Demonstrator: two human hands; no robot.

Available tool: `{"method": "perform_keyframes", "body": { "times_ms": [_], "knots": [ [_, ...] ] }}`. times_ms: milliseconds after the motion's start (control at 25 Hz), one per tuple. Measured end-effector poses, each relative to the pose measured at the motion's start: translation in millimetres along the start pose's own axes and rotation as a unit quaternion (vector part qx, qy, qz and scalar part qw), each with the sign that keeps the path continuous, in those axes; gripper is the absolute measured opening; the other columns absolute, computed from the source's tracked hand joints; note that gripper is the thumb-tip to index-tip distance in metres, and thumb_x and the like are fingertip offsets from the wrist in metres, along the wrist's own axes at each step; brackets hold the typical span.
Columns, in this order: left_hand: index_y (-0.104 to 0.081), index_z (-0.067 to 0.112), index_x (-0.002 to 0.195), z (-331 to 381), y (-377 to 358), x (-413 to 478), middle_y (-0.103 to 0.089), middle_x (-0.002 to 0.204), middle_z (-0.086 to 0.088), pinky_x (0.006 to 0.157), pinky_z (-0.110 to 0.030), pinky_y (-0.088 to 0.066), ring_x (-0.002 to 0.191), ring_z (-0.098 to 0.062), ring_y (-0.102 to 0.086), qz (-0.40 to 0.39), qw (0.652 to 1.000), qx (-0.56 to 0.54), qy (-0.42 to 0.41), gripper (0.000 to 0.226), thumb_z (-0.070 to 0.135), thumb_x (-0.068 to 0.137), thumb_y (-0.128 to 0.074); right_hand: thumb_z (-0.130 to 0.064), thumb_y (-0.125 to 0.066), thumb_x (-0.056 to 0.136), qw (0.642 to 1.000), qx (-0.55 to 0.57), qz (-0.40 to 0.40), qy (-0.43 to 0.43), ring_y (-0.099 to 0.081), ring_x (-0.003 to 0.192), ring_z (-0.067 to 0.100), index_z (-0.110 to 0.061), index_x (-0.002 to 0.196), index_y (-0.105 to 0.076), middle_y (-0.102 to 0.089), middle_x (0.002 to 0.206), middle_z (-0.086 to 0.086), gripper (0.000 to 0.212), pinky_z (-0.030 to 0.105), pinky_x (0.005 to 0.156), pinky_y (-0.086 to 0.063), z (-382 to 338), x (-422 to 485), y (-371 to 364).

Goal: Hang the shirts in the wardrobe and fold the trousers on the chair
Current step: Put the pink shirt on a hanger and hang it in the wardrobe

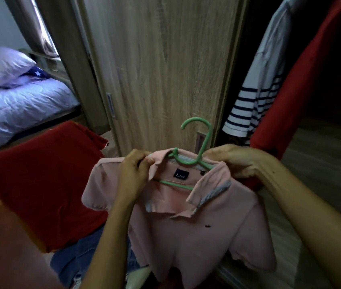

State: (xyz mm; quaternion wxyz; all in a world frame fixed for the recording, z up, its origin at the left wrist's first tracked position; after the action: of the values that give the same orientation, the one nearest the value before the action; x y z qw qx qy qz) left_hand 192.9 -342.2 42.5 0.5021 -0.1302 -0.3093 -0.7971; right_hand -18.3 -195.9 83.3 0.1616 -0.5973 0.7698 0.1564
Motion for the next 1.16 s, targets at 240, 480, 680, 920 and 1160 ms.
{"method": "perform_keyframes", "body": {
  "times_ms": [240, 480, 680, 920, 1160],
  "knots": [
    [-0.069, 0.008, 0.085, -3.7, 0.7, 3.0, -0.061, 0.081, -0.001, 0.066, -0.007, -0.034, 0.074, 0.001, -0.049, 0.068, 0.997, 0.041, 0.017, 0.019, 0.018, 0.08, -0.053, -0.012, -0.061, 0.08, 0.861, -0.411, 0.292, 0.073, -0.058, 0.064, 0.019, -0.014, 0.072, -0.068, -0.066, 0.071, 0.006, 0.011, 0.025, 0.054, -0.04, -15.4, -26.9, -13.2],
    [-0.069, 0.01, 0.085, -3.1, 3.2, 3.6, -0.06, 0.08, 0.002, 0.067, -0.004, -0.033, 0.075, 0.0, -0.05, 0.052, 0.998, 0.045, 0.011, 0.019, 0.02, 0.081, -0.053, -0.019, -0.06, 0.091, 0.889, -0.15, 0.402, 0.161, -0.048, 0.059, 0.025, 0.012, 0.073, -0.063, -0.052, 0.061, 0.018, 0.035, 0.028, 0.056, -0.036, 3.2, -18.0, -25.1],
    [-0.068, 0.013, 0.084, -0.8, 4.0, 2.1, -0.058, 0.078, 0.003, 0.067, -0.005, -0.034, 0.075, 0.001, -0.049, 0.045, 0.998, 0.04, 0.007, 0.017, 0.018, 0.081, -0.053, -0.012, -0.052, 0.094, 0.933, 0.246, 0.258, 0.05, -0.058, 0.055, 0.017, -0.004, 0.081, -0.065, -0.06, 0.072, 0.012, 0.02, 0.025, 0.056, -0.048, 5.8, 2.6, -21.8],
    [-0.069, 0.013, 0.084, -0.5, 4.3, -2.5, -0.057, 0.078, 0.002, 0.065, -0.005, -0.033, 0.074, 0.0, -0.048, 0.04, 0.998, 0.05, 0.007, 0.016, 0.016, 0.082, -0.053, 0.019, -0.051, 0.074, 0.919, 0.192, 0.224, 0.26, -0.059, 0.06, -0.014, 0.012, 0.094, -0.06, -0.064, 0.08, 0.004, 0.023, 0.005, 0.066, -0.045, 11.9, 22.0, -56.9],
    [-0.07, 0.011, 0.089, -4.1, 8.5, -1.1, -0.061, 0.082, -0.001, 0.067, -0.018, -0.034, 0.077, -0.009, -0.053, 0.071, 0.996, 0.039, 0.046, 0.014, 0.013, 0.087, -0.056, -0.013, -0.062, 0.09, 0.909, 0.314, 0.259, 0.094, -0.065, 0.053, 0.017, -0.008, 0.077, -0.067, -0.068, 0.061, 0.008, 0.015, 0.027, 0.057, -0.056, 23.6, -8.2, -33.7]
  ]
}}
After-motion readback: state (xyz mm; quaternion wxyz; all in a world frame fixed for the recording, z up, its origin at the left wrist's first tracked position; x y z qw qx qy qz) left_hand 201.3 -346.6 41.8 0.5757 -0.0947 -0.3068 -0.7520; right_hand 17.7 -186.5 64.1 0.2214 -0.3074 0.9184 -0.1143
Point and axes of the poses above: each hand's wrist, its own x-axis towards the middle knuckle, its own y-axis out of the back of the hand, z = x × y, the point moved 2 cm from there along x, towards the middle knuckle
